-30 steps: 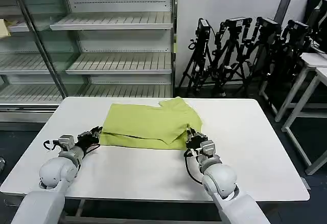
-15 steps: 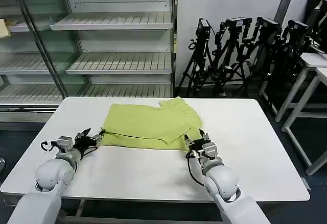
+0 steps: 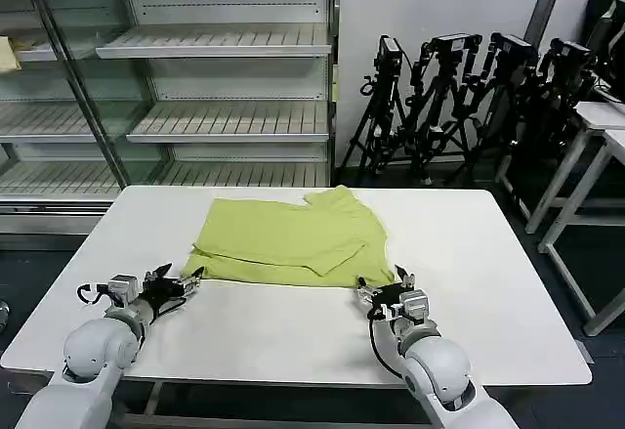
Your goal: Fold and organize the clothes.
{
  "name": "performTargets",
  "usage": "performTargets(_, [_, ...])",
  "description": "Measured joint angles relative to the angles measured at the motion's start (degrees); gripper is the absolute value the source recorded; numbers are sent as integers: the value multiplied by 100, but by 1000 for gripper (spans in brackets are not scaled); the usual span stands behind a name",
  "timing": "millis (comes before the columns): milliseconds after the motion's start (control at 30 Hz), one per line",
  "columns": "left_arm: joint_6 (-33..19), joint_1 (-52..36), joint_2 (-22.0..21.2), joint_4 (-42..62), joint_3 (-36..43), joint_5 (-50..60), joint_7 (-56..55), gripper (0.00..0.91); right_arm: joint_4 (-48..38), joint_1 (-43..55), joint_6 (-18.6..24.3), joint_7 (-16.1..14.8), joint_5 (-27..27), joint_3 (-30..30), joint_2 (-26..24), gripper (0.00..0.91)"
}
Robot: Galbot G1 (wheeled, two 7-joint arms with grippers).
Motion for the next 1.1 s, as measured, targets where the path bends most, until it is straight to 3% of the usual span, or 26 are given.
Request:
performTargets(567, [35, 170, -17, -141, -45, -65, 28, 10, 75, -164, 6, 23, 310, 31, -105, 0])
performTargets(1100, [59, 1482, -223, -1452, -435, 55, -310, 10, 1170, -1474, 148, -204, -174, 585, -459, 0])
